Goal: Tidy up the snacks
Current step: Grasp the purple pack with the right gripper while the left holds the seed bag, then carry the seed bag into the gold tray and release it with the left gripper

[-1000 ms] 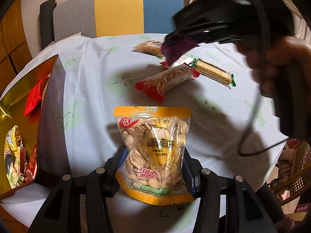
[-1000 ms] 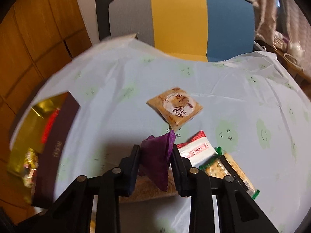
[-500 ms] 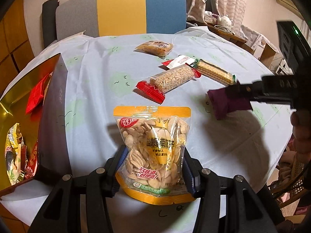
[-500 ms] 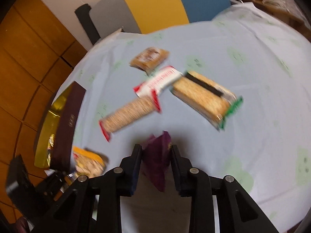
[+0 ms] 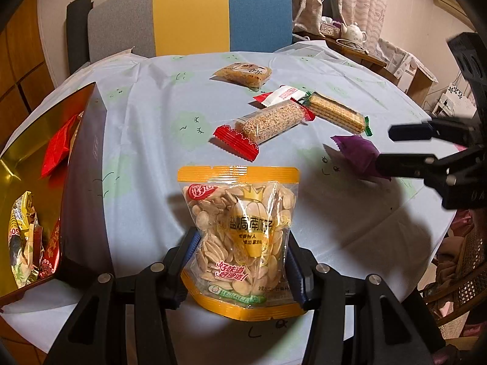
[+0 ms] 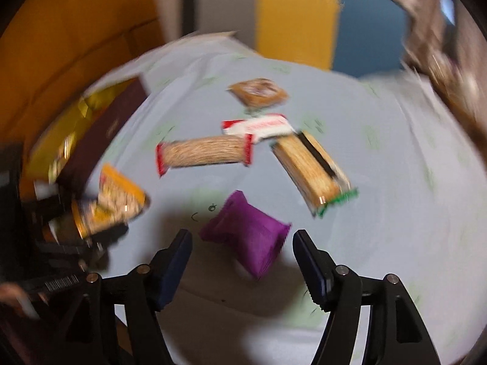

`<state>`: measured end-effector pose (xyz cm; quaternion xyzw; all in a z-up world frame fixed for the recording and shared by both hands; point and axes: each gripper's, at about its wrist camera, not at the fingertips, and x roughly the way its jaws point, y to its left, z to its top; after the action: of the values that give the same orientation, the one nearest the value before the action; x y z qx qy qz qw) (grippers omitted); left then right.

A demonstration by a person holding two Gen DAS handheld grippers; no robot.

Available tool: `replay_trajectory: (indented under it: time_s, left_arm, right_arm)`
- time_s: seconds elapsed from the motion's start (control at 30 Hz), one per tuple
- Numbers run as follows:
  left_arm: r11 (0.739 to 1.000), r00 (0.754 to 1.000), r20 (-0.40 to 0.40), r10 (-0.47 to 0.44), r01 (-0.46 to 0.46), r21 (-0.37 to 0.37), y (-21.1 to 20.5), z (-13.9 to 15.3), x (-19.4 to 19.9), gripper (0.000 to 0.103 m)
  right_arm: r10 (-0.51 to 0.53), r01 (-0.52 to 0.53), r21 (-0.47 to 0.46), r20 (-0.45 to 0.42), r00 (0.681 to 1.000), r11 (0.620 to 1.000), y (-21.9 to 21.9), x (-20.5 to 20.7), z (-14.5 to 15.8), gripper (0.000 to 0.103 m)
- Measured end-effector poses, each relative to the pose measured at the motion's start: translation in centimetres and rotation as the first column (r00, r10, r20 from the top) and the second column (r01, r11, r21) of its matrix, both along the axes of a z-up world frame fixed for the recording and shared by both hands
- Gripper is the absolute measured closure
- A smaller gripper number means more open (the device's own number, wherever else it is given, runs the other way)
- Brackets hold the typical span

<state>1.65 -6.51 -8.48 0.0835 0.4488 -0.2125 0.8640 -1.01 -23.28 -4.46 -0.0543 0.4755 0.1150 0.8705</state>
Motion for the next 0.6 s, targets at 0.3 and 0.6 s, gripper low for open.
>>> replay_trajectory:
  time_s: [0.3, 0.6]
  left_arm:
    - [1.000, 1.000, 0.001, -0.001, 0.001, 0.005, -0.1, 0.0, 0.0, 0.050]
    - [1.000, 1.000, -0.001, -0.003, 0.003, 0.025, -0.3, 0.2, 0.1, 0.051]
  right_arm:
    - [0.244, -0.264, -0.234, -0.113, 0.963, 0.936, 1.9, 2.7, -2.4, 0.063]
    - [0.099, -0.106, -0.189, -0.046, 0.994, 0.976, 1.9, 3.3, -3.4, 0.064]
